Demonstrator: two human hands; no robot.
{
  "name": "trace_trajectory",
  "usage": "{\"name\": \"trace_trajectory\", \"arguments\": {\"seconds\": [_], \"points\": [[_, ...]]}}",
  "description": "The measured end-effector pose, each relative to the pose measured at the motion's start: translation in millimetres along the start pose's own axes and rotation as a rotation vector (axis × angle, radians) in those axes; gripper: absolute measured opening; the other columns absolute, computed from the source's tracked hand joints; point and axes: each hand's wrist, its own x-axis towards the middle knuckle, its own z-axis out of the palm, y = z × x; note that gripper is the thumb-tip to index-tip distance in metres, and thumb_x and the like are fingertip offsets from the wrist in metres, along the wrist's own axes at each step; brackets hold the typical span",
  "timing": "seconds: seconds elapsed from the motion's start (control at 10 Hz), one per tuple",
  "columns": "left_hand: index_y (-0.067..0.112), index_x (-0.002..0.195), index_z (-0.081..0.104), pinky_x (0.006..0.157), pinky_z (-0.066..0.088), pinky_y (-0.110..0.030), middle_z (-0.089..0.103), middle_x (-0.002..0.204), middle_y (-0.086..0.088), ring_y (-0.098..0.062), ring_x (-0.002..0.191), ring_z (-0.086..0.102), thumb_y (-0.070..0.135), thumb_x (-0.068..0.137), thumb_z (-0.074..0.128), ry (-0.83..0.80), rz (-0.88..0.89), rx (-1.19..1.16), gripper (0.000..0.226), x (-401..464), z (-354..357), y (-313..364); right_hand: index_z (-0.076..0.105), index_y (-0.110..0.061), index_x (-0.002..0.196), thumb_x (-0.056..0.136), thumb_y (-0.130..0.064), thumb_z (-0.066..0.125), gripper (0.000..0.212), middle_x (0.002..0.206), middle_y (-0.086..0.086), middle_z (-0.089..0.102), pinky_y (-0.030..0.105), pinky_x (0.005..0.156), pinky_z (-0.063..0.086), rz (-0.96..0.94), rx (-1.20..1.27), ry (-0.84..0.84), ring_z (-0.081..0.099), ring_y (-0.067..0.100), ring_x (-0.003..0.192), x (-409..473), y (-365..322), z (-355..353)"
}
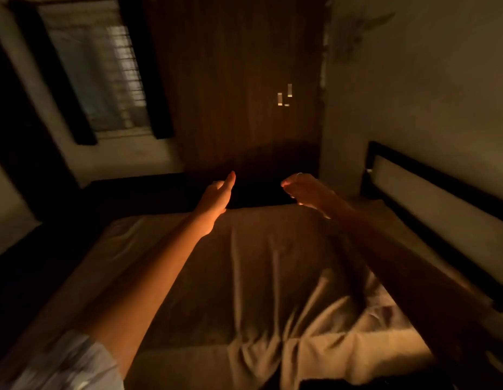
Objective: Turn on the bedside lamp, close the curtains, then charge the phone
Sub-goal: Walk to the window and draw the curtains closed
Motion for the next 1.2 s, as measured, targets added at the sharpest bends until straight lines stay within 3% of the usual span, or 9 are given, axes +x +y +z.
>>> {"name": "trace_trajectory", "arguments": {"seconds": [0.1, 0.2, 0.3, 0.4, 0.6, 0.8, 0.9, 1.0, 1.2], "points": [[0.019, 0.141, 0.040, 0.082, 0.044, -0.030, 0.054, 0.108, 0.009, -0.012, 0.096, 0.054, 0.060, 0.090, 0.034, 0.118, -0.020, -0.014, 0.066, -15.8, -87.0, -32.1, 0.056, -0.011, 0.125, 0.092, -0.017, 0.047, 0.034, 0.132, 0.014, 0.056, 0.043, 0.104, 0.041, -0.121, -0.012, -0.087, 0.051, 0.032, 0.124, 10.9, -56.8, 63.6], [0.020, 0.141, 0.040, 0.076, 0.045, -0.029, 0.058, 0.106, 0.008, -0.012, 0.094, 0.057, 0.062, 0.089, 0.035, 0.356, -0.069, -0.038, 0.067, -46.6, -181.4, -70.9, 0.057, -0.008, 0.123, 0.092, -0.014, 0.048, 0.034, 0.128, 0.017, 0.058, 0.032, 0.082, 0.047, -0.276, -0.026, -0.226, 0.058, 0.028, 0.109, 18.1, -128.9, 151.0], [0.019, 0.141, 0.040, 0.083, 0.043, -0.032, 0.056, 0.127, 0.001, -0.020, 0.113, 0.055, 0.062, 0.088, 0.036, 0.474, -0.130, -0.025, 0.068, -76.9, -247.0, -100.0, 0.058, -0.008, 0.121, 0.091, -0.014, 0.050, 0.032, 0.125, 0.018, 0.060, 0.026, 0.072, 0.045, -0.351, -0.001, -0.330, 0.059, 0.025, 0.102, 14.3, -174.2, 210.7], [0.017, 0.136, 0.045, 0.082, 0.043, -0.034, 0.059, 0.105, 0.006, -0.016, 0.096, 0.057, 0.060, 0.089, 0.037, 0.688, -0.212, -0.117, 0.065, -129.1, -332.1, -135.1, 0.057, -0.010, 0.124, 0.091, -0.016, 0.052, 0.033, 0.126, 0.017, 0.060, 0.029, 0.080, 0.043, -0.463, 0.045, -0.522, 0.059, 0.025, 0.109, -8.4, -245.6, 302.0], [0.016, 0.094, 0.059, 0.062, 0.043, -0.026, 0.055, 0.088, 0.006, -0.013, 0.078, 0.054, 0.058, 0.089, 0.039, 0.907, -0.300, -0.154, 0.046, -201.0, -414.6, -170.8, 0.053, -0.009, 0.127, 0.094, -0.018, 0.049, 0.034, 0.124, 0.016, 0.060, 0.032, 0.079, 0.049, -0.573, 0.096, -0.716, 0.058, 0.021, 0.095, -40.0, -327.4, 405.9], [0.013, 0.127, 0.052, 0.087, 0.045, -0.033, 0.054, 0.124, 0.001, -0.024, 0.116, 0.052, 0.058, 0.090, 0.038, 1.096, -0.382, -0.147, 0.060, -250.2, -507.5, -218.9, 0.053, 0.006, 0.119, 0.092, -0.017, 0.047, 0.036, 0.114, 0.027, 0.061, 0.043, 0.082, 0.054, -0.672, 0.152, -0.912, 0.060, 0.026, 0.088, -62.7, -399.6, 520.0], [0.014, 0.128, 0.051, 0.091, 0.046, -0.034, 0.055, 0.126, 0.000, -0.026, 0.117, 0.052, 0.058, 0.090, 0.038, 1.141, -0.388, -0.142, 0.060, -252.2, -544.1, -235.7, 0.056, -0.007, 0.119, 0.092, -0.022, 0.049, 0.031, 0.108, 0.010, 0.060, 0.028, 0.072, 0.052, -0.687, 0.179, -0.965, 0.056, 0.016, 0.089, -59.7, -428.2, 558.9], [0.011, 0.136, 0.043, 0.096, 0.045, -0.038, 0.050, 0.136, -0.004, -0.027, 0.118, 0.052, 0.059, 0.089, 0.039, 1.199, -0.423, -0.148, 0.068, -242.2, -602.9, -251.7, 0.056, -0.015, 0.118, 0.092, -0.022, 0.050, 0.028, 0.109, 0.007, 0.058, 0.034, 0.085, 0.050, -0.692, 0.228, -1.025, 0.056, 0.018, 0.095, -41.0, -482.1, 616.0], [0.011, 0.127, 0.051, 0.083, 0.045, -0.032, 0.055, 0.117, 0.001, -0.021, 0.103, 0.055, 0.057, 0.090, 0.040, 1.221, -0.436, -0.139, 0.059, -214.0, -693.7, -283.9, 0.055, -0.012, 0.121, 0.093, -0.020, 0.050, 0.029, 0.120, 0.014, 0.060, 0.037, 0.090, 0.049, -0.670, 0.274, -1.063, 0.059, 0.027, 0.107, -5.3, -549.3, 695.4]]}}
